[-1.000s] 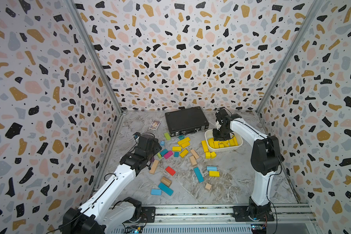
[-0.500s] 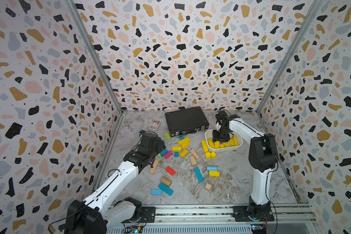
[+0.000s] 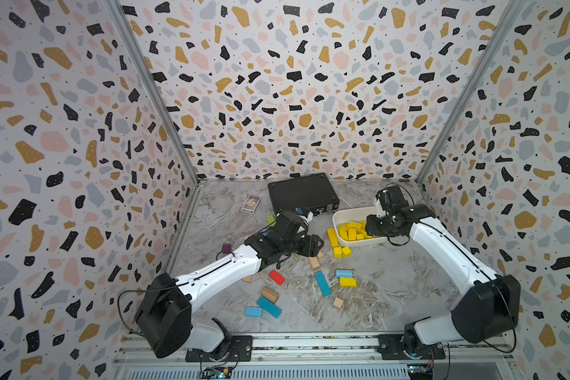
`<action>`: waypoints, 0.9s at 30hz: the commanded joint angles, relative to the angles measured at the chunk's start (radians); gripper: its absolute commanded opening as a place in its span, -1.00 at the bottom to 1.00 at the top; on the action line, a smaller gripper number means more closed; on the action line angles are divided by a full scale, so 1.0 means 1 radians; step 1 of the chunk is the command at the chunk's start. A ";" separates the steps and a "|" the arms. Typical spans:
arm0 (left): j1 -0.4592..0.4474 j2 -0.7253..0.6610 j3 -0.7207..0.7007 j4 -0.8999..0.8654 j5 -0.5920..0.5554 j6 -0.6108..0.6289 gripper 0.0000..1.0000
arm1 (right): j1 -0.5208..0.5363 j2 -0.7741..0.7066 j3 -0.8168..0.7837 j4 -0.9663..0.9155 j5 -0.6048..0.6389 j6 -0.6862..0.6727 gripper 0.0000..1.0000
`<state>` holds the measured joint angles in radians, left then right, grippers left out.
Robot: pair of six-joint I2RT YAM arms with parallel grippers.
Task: Pick out the yellow building blocks
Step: Place the building block in the storage box, then pick up the building block from the center of the board.
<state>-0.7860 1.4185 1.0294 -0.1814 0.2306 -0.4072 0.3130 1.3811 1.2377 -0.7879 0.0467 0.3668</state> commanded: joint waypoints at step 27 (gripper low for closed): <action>-0.289 0.381 0.211 -0.166 0.024 0.761 0.16 | -0.004 -0.235 -0.173 0.020 0.136 0.081 0.03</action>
<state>-1.0733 1.7844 1.2060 -0.3859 0.2771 0.3042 0.3115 1.1893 1.0645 -0.7456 0.1390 0.4412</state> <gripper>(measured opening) 0.581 0.516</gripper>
